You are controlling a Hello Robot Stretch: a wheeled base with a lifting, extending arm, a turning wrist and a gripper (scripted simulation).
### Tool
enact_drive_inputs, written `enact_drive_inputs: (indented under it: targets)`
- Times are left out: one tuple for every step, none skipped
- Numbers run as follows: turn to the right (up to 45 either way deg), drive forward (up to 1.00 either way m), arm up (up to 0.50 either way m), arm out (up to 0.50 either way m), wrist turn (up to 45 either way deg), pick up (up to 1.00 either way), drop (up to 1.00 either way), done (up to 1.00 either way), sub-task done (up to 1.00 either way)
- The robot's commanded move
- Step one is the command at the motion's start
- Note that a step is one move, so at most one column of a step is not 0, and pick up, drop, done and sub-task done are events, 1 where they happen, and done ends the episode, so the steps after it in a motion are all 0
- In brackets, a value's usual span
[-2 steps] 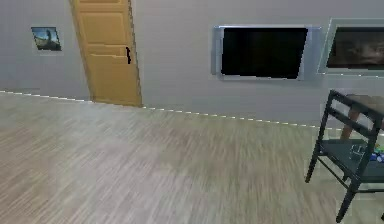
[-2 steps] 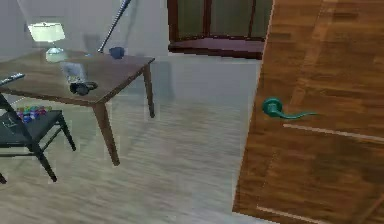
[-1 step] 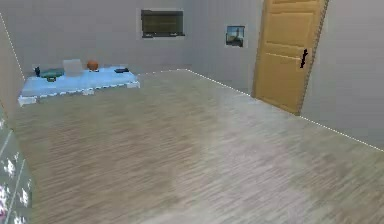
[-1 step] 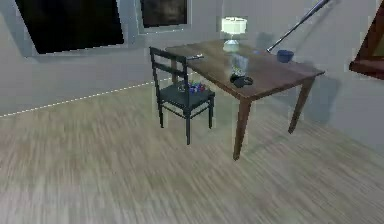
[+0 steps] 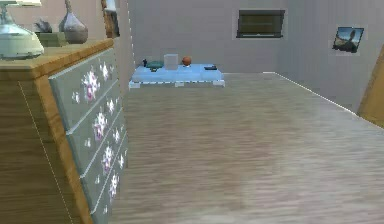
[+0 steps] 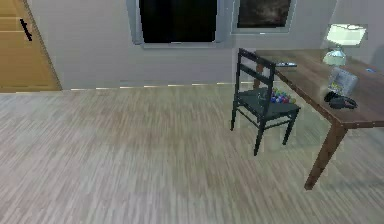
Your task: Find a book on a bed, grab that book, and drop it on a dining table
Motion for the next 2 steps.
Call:
enact_drive_inputs:
  targets:
    - [0.0,0.55,0.00,0.00,0.0,0.00,0.00,0.00,0.00]
    - [-3.0,0.00,0.00,0.00,0.0,0.00,0.00,0.00,0.00]
